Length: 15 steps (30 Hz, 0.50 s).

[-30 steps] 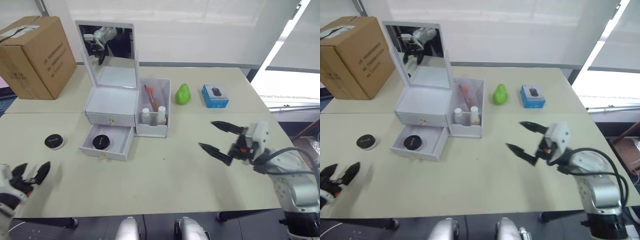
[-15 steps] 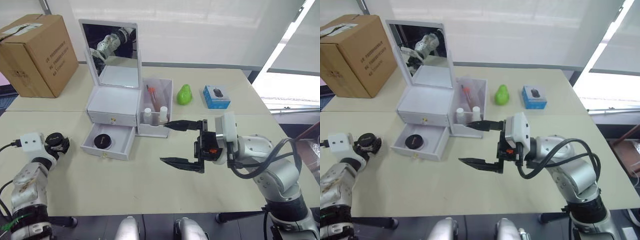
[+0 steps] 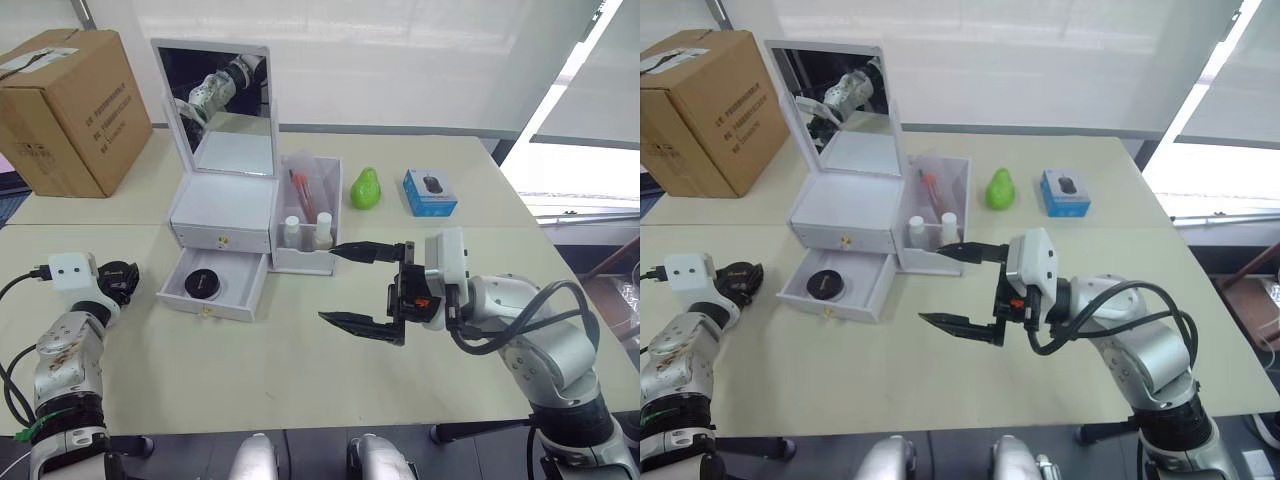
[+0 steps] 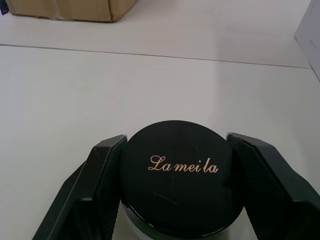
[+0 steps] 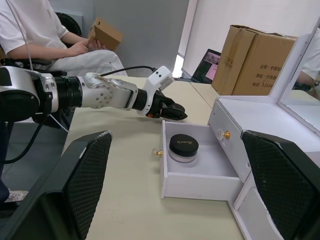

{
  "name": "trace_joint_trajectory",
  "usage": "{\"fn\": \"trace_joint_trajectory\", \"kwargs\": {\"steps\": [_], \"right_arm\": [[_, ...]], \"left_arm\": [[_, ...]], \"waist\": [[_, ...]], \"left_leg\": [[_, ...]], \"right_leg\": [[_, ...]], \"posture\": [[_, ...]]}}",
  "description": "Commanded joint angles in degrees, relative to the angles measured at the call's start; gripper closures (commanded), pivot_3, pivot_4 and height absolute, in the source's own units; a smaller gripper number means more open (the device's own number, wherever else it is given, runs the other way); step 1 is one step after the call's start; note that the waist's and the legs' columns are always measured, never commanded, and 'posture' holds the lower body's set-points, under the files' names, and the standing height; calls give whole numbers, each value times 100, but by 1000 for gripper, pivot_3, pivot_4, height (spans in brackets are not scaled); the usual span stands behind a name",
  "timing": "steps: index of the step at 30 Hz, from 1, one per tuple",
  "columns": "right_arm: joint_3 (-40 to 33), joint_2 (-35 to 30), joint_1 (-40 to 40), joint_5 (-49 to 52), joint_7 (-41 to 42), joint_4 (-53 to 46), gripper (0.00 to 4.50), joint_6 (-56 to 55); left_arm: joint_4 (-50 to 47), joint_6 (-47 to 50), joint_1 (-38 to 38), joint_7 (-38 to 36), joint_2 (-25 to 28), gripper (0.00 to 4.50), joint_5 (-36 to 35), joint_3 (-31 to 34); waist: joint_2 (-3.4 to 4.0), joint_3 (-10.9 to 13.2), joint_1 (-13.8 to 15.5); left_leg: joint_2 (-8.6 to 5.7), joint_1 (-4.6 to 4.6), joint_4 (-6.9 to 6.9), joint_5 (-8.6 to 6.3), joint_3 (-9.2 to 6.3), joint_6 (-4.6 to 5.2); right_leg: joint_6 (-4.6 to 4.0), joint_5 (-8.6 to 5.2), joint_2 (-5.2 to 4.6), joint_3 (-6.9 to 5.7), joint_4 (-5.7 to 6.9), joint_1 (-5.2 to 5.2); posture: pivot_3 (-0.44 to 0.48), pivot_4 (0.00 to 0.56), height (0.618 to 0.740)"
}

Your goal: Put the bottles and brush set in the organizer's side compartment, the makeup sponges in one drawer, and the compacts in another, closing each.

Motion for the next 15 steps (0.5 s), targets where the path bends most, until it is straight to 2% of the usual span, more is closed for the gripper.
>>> {"fn": "trace_joint_trajectory", "kwargs": {"steps": [1,4,7,9,12,13,15], "right_arm": [[-38,6,18,-41,-61,-170,0,-31],[-42,5,42,-59,-98,-176,0,-12],[-26,-16,87,-122,-112,-139,0,-8],[3,-6,104,-162,-116,-108,0,-20],[41,28,117,-222,-112,-79,0,-36],[53,38,119,-241,-114,-71,0,-41],[69,55,123,-268,-126,-67,0,-44]], "left_arm": [[-785,-372,184,-184,158,1578,-232,353],[-1504,-425,479,-751,249,1578,-714,589],[-2509,100,1165,-2045,610,1578,-1449,473],[-2863,509,1371,-2592,861,1578,-1792,262],[-3162,920,1319,-3004,1091,1578,-1920,-197],[-3213,956,1271,-3103,1140,1578,-1822,-409],[-3194,896,1115,-3225,1151,1578,-1562,-825]], "waist": [[1,0,-13],[4,3,-22],[16,8,-32],[27,13,-12],[37,19,35],[36,19,42],[37,19,52]], "left_leg": [[0,0,0,0,0,0],[3,0,-1,0,1,0],[5,0,-2,0,5,0],[5,6,-1,0,10,-1],[5,4,-2,-1,25,-2],[5,3,-2,-1,27,-2],[4,3,0,-1,27,-2]], "right_leg": [[0,0,0,0,0,0],[-3,0,1,0,0,-2],[-15,-7,1,1,0,-5],[-37,-21,-2,5,-1,0],[-27,-27,-15,-1,-2,-19],[8,-47,-15,-2,-4,-20],[10,-48,-15,-1,-3,-16]], "posture": [[0,150,722],[0,150,722],[0,150,722],[0,150,722],[0,150,722],[0,150,722],[0,150,722]]}}
